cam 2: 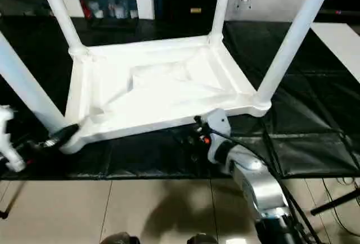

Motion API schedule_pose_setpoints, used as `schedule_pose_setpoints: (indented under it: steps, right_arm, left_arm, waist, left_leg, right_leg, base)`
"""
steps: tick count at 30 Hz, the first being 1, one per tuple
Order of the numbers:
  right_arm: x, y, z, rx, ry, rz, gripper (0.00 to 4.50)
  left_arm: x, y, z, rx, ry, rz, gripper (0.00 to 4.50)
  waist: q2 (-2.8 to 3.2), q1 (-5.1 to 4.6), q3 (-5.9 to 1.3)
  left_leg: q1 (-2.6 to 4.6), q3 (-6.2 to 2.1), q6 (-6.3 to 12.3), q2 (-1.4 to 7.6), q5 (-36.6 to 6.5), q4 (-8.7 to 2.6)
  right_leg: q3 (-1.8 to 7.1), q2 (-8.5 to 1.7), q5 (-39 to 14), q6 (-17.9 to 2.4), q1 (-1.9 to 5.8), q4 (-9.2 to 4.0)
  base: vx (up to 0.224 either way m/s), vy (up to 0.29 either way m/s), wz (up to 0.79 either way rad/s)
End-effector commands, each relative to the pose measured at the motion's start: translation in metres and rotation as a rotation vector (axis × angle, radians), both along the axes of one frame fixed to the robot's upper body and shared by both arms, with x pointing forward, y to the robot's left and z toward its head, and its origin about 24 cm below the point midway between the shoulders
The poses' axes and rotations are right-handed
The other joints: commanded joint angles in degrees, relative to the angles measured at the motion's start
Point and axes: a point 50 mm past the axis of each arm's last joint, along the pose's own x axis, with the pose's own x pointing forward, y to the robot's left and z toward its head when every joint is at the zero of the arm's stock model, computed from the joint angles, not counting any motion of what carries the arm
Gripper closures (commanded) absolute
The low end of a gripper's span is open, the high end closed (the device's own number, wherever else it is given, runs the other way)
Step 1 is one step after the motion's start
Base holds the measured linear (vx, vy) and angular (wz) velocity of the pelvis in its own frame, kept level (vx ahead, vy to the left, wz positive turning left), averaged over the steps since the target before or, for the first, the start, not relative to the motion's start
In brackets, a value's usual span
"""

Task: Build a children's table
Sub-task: Rotate table base

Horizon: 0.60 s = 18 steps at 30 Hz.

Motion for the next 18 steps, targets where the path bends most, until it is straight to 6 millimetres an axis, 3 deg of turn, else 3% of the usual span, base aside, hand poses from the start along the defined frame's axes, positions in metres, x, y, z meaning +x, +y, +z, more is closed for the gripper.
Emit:
schedule_pose_setpoints:
  steps: [1, 2, 5, 8, 18]
  right_arm:
    - [0.007, -0.002, -0.010, -0.043, 0.025, -0.046, 0.00]
    - [0.010, -0.003, -0.013, -0.058, 0.032, -0.064, 0.00]
    - [0.016, -0.003, -0.015, -0.068, 0.035, -0.089, 0.00]
    - [0.024, 0.000, -0.014, -0.063, 0.027, -0.106, 0.00]
    - [0.046, 0.022, -0.008, -0.063, -0.013, -0.087, 0.00]
  left_arm:
    - [0.007, -0.020, -0.004, -0.024, 0.011, -0.093, 0.07]
    - [0.011, -0.025, -0.007, -0.021, 0.011, -0.109, 0.07]
    - [0.018, -0.037, -0.009, -0.029, 0.005, -0.150, 0.07]
    - [0.018, -0.054, -0.005, -0.083, 0.001, -0.227, 0.07]
    - [0.001, -0.108, -0.007, -0.150, 0.032, -0.507, 0.07]
  waist:
    - [0.70, -0.02, -2.95]
    - [0.41, -0.07, -2.93]
    - [0.47, -0.13, -2.79]
    - [0.53, -0.08, -3.10]
    - [-0.31, -0.58, -3.29]
  left_leg:
    - [0.63, -1.56, 3.30, 5.02, -2.5, -5.40]
    - [0.63, -1.55, 2.96, 5.00, -3.1, -5.50]
    - [0.63, -1.52, 1.59, 5.09, -5.7, -5.77]
    - [0.63, -1.47, 1.18, 5.15, -5.4, -5.65]
    - [0.14, -1.13, 3.51, 5.07, -1.9, -5.31]
  right_leg:
    - [3.20, -5.26, 3.1, -17.7, 2.19, -3.30]
    - [3.24, -5.37, 1.9, -17.7, 2.23, -3.27]
    - [3.32, -5.41, -1.7, -16.8, 2.24, -3.70]
    - [3.40, -5.59, -0.4, -17.0, 2.31, -3.55]
    - [3.28, -5.54, 2.2, -18.1, 2.66, -3.19]
  base:
    - [0.000, 0.000, 0.00]
    - [0.000, 0.000, 0.00]
    - [0.000, 0.000, 0.00]
    - [0.000, 0.000, 0.00]
    - [0.000, 0.000, 0.00]
